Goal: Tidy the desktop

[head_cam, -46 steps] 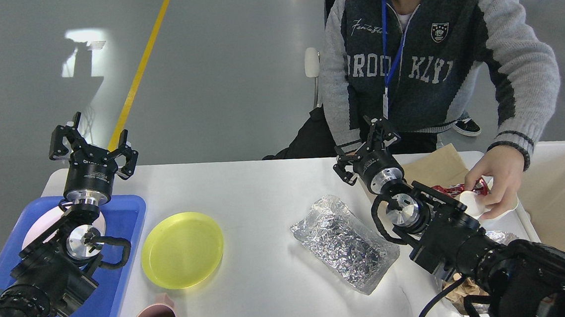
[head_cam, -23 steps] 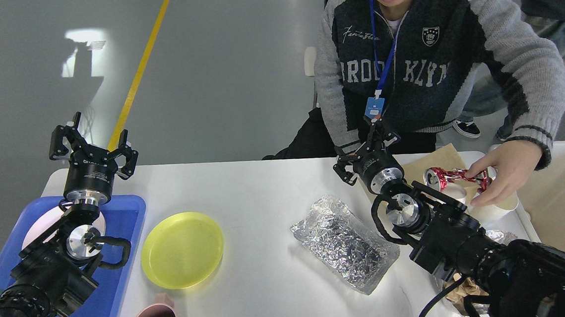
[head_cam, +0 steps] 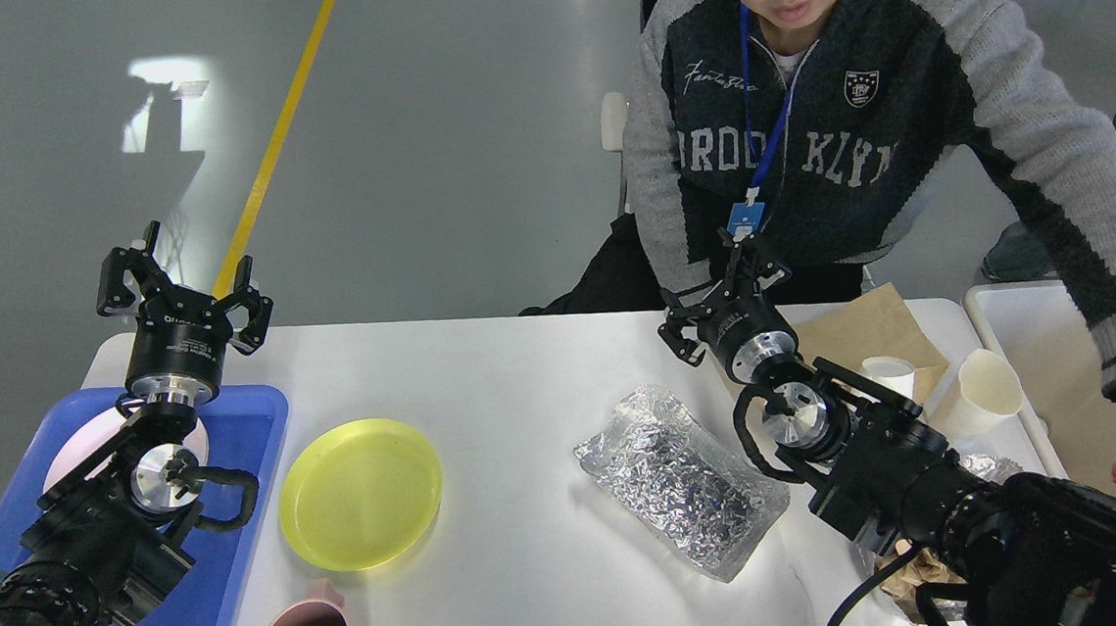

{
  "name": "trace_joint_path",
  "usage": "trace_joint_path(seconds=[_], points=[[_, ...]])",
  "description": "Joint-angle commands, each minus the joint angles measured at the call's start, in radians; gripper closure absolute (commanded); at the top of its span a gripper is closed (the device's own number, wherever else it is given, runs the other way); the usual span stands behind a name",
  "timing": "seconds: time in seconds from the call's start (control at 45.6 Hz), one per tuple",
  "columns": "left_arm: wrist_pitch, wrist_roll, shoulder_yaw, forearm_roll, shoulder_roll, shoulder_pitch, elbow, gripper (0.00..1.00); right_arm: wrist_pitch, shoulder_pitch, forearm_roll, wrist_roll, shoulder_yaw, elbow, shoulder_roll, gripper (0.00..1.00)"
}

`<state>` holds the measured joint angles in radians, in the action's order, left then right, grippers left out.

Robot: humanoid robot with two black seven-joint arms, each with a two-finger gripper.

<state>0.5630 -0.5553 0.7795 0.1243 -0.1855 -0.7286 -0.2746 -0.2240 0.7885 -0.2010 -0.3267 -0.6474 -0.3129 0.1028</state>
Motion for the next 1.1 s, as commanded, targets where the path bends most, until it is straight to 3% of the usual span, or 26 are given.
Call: trace_joint_path(seconds=[0.0,1.074], points=[[0.0,0.0,0.0,0.0,0.0,0.0,0.0,0.03,0.0,0.0,0.0,0.0,0.0,0.0,0.0,0.0],[0.0,0.0,0.001,0.0,0.0,0.0,0.0,0.03,0.0,0.0,0.0,0.0,0.0,0.0,0.0,0.0]])
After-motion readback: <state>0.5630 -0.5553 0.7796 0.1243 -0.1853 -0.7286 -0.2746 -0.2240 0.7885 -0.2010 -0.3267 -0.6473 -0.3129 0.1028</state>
